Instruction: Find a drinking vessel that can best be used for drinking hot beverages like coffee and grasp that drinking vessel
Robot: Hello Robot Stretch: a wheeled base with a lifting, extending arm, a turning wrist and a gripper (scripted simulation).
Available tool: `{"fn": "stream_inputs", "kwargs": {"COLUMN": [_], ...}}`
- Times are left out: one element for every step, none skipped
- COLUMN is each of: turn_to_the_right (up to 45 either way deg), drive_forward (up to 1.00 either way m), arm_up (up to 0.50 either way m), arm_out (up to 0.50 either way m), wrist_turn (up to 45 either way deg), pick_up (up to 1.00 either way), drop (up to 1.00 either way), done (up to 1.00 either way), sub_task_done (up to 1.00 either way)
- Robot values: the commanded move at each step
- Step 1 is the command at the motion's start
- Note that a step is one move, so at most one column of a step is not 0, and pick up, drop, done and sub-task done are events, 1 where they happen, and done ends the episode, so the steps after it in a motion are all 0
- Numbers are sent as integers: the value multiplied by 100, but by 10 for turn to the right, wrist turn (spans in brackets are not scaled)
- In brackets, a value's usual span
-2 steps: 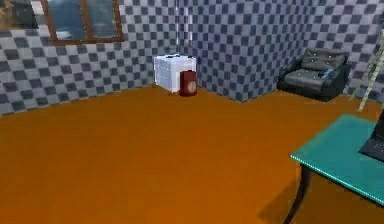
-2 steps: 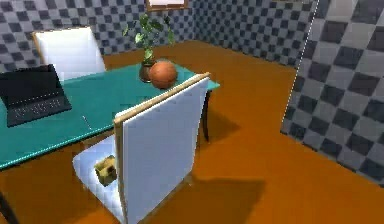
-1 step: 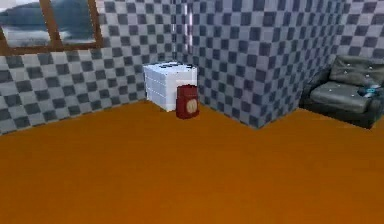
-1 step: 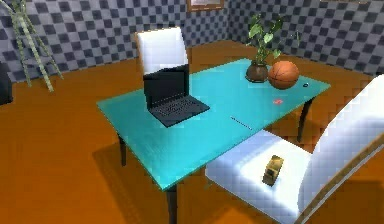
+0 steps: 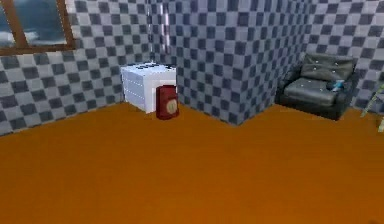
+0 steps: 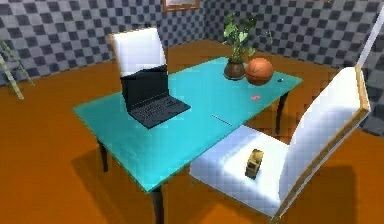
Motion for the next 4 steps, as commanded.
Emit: {"fn": "stream_inputs", "kwargs": {"turn_to_the_right": [0, 420, 0, 0], "drive_forward": [30, 0, 100, 50], "arm_up": [0, 0, 0, 0], "arm_out": [0, 0, 0, 0], "wrist_turn": [0, 0, 0, 0], "pick_up": [0, 0, 0, 0], "drop": [0, 0, 0, 0], "done": [0, 0, 0, 0], "sub_task_done": [0, 0, 0, 0]}}
